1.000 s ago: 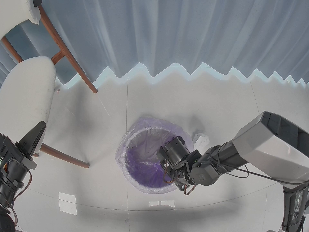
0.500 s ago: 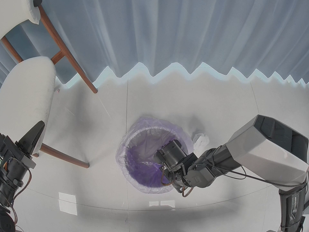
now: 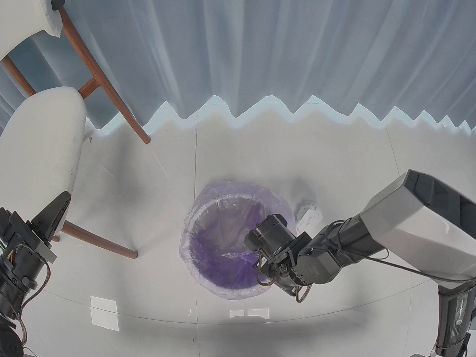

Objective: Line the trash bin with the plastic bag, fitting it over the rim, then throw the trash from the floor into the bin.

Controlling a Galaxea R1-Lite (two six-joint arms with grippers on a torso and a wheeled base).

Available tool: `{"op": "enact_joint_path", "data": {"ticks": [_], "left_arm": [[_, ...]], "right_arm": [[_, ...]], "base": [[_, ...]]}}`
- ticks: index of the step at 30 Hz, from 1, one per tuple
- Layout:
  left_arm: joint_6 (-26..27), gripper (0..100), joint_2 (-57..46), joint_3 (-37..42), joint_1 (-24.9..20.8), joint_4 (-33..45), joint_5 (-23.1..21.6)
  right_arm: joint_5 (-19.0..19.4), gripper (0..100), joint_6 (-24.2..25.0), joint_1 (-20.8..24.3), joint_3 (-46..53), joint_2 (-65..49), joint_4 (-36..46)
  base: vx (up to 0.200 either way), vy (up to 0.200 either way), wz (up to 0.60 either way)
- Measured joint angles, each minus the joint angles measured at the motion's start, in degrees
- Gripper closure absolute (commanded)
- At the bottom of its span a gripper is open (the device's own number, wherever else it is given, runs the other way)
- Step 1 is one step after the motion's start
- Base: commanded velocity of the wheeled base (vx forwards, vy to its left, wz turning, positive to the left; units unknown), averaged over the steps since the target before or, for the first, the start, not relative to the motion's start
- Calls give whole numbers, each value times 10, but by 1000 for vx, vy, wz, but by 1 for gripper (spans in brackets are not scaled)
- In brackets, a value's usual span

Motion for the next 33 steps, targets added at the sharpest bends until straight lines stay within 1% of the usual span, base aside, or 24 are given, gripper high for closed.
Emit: {"op": "enact_joint_path", "data": {"ticks": [6,12,14,15,18,27,32,33], "left_arm": [[0,100,-1,0,0,1,0],[5,100,-2,0,0,1,0],[8,100,-2,0,0,1,-1],[9,100,-2,0,0,1,0],[10,100,-2,0,0,1,0],[16,100,-3,0,0,14,0],[30,100,-3,0,0,20,0],[33,100,-3,0,0,21,0]], "right_arm": [[1,100,-111,-23,10,-20,6],[20,100,-267,-49,22,-36,5],[36,100,-329,-61,25,-41,0],[42,100,-348,-64,25,-43,-3],[65,100,-432,-80,30,-47,-13],[139,100,-664,-113,39,-51,-45],[171,100,-778,-135,39,-38,-82],[175,100,-793,-139,38,-34,-91]], "base": [[0,0,0],[0,0,0],[0,0,0],[0,0,0],[0,0,0],[0,0,0],[0,0,0],[0,0,0]]}}
